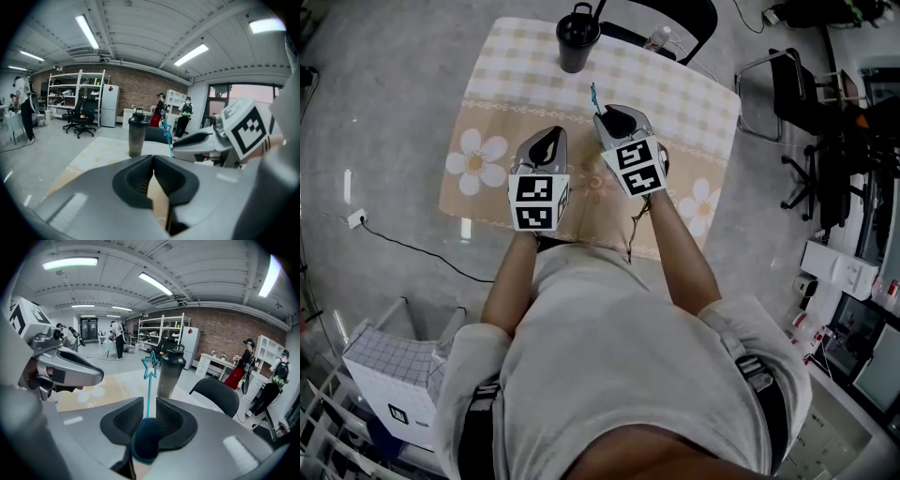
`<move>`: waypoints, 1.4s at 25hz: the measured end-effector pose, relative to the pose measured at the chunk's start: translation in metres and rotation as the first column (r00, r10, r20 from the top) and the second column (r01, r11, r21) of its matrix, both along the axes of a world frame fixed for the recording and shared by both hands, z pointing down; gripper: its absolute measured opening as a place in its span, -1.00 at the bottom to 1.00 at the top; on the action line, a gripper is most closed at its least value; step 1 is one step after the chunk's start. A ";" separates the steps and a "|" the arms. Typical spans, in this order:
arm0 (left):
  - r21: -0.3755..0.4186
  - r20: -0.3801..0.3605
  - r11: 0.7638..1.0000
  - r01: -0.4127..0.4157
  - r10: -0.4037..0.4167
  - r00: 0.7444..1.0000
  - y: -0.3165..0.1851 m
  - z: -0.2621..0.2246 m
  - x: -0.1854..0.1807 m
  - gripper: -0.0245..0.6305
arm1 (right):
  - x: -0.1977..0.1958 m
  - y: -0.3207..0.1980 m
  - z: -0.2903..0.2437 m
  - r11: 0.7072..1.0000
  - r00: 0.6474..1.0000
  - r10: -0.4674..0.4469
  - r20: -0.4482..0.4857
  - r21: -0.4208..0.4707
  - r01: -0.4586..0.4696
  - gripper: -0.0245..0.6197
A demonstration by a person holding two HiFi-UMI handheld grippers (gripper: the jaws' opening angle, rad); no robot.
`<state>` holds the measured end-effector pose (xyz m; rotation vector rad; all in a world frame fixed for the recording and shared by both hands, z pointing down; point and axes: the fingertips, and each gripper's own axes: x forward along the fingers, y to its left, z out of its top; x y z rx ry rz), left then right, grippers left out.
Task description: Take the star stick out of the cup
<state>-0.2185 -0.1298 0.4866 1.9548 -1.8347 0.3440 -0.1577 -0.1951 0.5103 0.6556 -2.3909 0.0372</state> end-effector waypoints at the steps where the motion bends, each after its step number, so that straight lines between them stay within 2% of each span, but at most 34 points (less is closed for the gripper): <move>1: 0.000 -0.002 1.000 0.002 -0.002 1.000 0.000 0.000 -0.001 -0.92 | -0.001 -0.002 0.003 1.000 1.000 0.004 -0.004 -0.010 -0.004 -0.66; 7: -0.001 -0.007 1.000 0.004 -0.004 1.000 -0.001 0.002 -0.004 -0.92 | -0.007 -0.007 0.013 1.000 0.999 0.007 -0.034 -0.024 -0.007 -0.70; 9: -0.001 -0.008 1.000 0.005 -0.005 1.000 -0.001 0.002 -0.004 -0.92 | -0.008 -0.009 0.013 1.000 1.000 0.019 -0.025 -0.024 -0.019 -0.86; 14: 0.005 -0.010 1.000 0.009 -0.009 1.000 0.001 0.000 -0.002 -0.92 | -0.005 -0.007 0.000 0.999 0.999 0.035 0.022 -0.027 -0.034 -0.88; 23: 0.039 0.001 0.999 -0.008 0.008 1.000 0.005 -0.015 0.014 -0.92 | 0.013 -0.006 -0.047 0.997 0.976 0.076 0.204 -0.015 -0.075 -0.88; 35: 0.094 0.022 0.993 -0.075 0.074 0.997 0.003 -0.039 0.055 -0.92 | 0.058 0.007 -0.125 0.991 0.908 0.113 0.404 0.021 -0.132 -0.88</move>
